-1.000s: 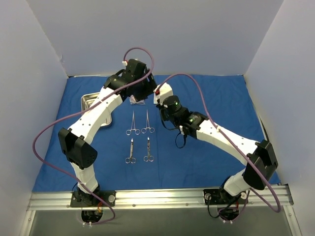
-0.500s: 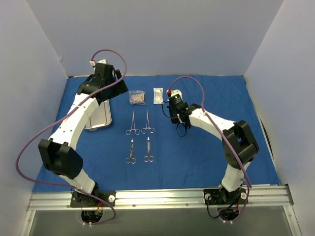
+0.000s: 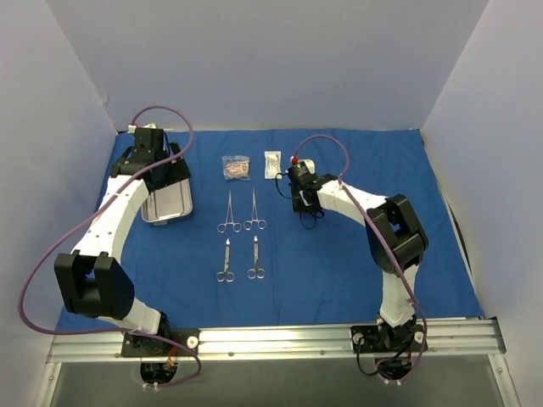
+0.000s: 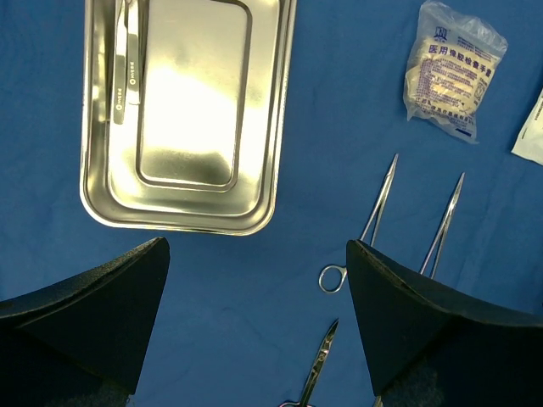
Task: Open and lay out the surgical kit
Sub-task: Place the medical item in the surgical kit.
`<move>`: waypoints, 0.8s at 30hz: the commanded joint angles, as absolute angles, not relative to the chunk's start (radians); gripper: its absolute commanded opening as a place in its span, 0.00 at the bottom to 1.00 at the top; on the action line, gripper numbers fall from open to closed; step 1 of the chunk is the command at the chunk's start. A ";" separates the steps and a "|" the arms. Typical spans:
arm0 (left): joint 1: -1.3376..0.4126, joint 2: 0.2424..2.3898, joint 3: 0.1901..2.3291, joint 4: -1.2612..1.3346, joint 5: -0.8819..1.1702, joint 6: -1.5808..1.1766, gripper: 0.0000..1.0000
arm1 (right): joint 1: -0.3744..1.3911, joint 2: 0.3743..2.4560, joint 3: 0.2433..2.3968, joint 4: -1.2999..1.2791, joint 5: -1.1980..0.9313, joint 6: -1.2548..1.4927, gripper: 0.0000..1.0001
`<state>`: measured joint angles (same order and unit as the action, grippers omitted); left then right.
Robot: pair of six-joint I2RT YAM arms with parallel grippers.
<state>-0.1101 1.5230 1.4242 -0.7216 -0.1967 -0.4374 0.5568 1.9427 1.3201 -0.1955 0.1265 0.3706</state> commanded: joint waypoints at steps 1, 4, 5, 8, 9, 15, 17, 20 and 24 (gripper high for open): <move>-0.101 1.502 1.427 -0.672 -0.178 -0.408 0.94 | 0.554 1.970 1.371 -0.244 0.156 0.414 0.00; -0.097 1.516 1.428 -0.676 -0.179 -0.408 0.94 | 0.554 1.982 1.374 -0.247 0.175 0.422 0.00; -0.094 1.522 1.430 -0.676 -0.179 -0.407 0.94 | 0.552 1.983 1.373 -0.244 0.175 0.423 0.00; -0.089 1.534 1.431 -0.675 -0.181 -0.403 0.94 | 0.552 1.990 1.367 -0.238 0.175 0.428 0.02; -0.089 1.537 1.431 -0.676 -0.181 -0.403 0.94 | 0.552 1.994 1.365 -0.239 0.175 0.429 0.03; -0.081 1.552 1.433 -0.678 -0.181 -0.407 0.94 | 0.552 1.994 1.361 -0.245 0.173 0.434 0.10; -0.078 1.557 1.434 -0.680 -0.183 -0.407 0.94 | 0.552 1.987 1.364 -0.248 0.166 0.437 0.18; -0.072 1.560 1.440 -0.684 -0.186 -0.405 0.94 | 0.552 1.970 1.382 -0.273 0.158 0.437 0.24; -0.064 1.572 1.451 -0.687 -0.190 -0.399 0.94 | 0.552 1.919 1.434 -0.325 0.163 0.433 0.31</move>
<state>-0.0776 1.5581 1.4208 -0.7212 -0.1860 -0.4198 0.5568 1.9949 1.3663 -0.2543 0.1413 0.4236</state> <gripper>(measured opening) 0.939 0.292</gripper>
